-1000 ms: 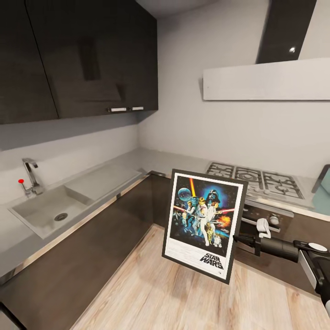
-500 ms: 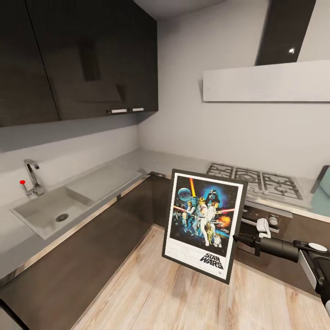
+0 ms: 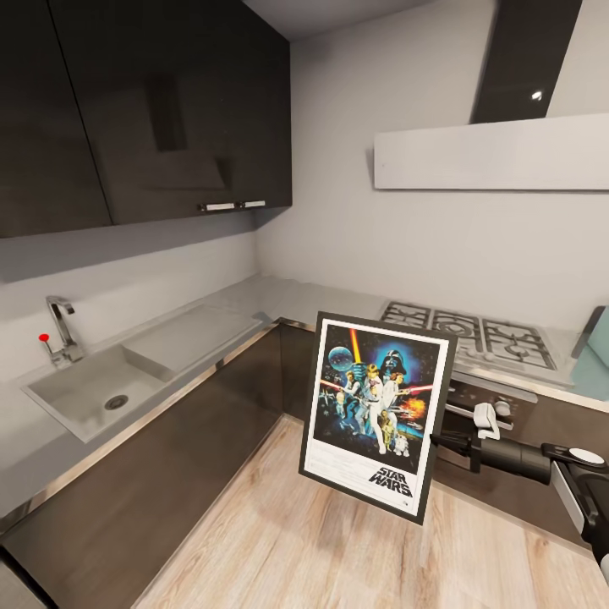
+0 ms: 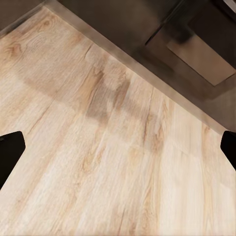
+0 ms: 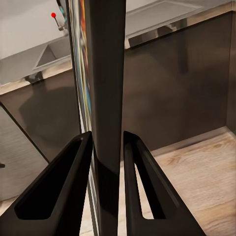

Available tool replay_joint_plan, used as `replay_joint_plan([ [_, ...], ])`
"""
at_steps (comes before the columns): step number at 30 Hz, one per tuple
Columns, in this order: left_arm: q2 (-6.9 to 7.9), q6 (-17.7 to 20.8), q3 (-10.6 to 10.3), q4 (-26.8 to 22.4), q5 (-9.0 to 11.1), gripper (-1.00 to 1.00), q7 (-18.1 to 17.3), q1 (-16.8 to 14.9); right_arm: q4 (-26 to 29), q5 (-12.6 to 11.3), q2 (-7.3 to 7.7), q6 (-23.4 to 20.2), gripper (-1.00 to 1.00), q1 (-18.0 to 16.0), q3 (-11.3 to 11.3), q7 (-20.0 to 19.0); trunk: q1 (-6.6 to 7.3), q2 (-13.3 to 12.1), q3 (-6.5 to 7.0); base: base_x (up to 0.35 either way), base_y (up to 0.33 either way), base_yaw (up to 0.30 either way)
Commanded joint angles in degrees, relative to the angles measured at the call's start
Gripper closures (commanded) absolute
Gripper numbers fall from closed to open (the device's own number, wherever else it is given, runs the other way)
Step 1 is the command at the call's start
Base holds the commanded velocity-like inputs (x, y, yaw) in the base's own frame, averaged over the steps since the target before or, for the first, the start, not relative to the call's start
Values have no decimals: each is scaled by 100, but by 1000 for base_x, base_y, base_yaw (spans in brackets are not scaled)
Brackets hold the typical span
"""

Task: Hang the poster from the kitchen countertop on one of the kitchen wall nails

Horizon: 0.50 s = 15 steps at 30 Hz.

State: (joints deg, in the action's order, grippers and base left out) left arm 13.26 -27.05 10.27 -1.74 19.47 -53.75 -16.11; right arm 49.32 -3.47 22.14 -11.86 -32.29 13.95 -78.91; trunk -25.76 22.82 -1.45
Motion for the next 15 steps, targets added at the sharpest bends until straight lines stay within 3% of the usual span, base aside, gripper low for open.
replay_joint_plan([
  [1, 1, -19, 45, 7, -31, -100, -22, -6, -1, -22, 1, -71, 100, -6, 3, -28, -3, 10, -12, 0, 0, 0],
  [15, 1, -17, 45, 7, -31, -100, -22, -6, -2, -22, 1, -71, 100, -6, 3, -28, -3, 10, -12, 0, 0, 0],
])
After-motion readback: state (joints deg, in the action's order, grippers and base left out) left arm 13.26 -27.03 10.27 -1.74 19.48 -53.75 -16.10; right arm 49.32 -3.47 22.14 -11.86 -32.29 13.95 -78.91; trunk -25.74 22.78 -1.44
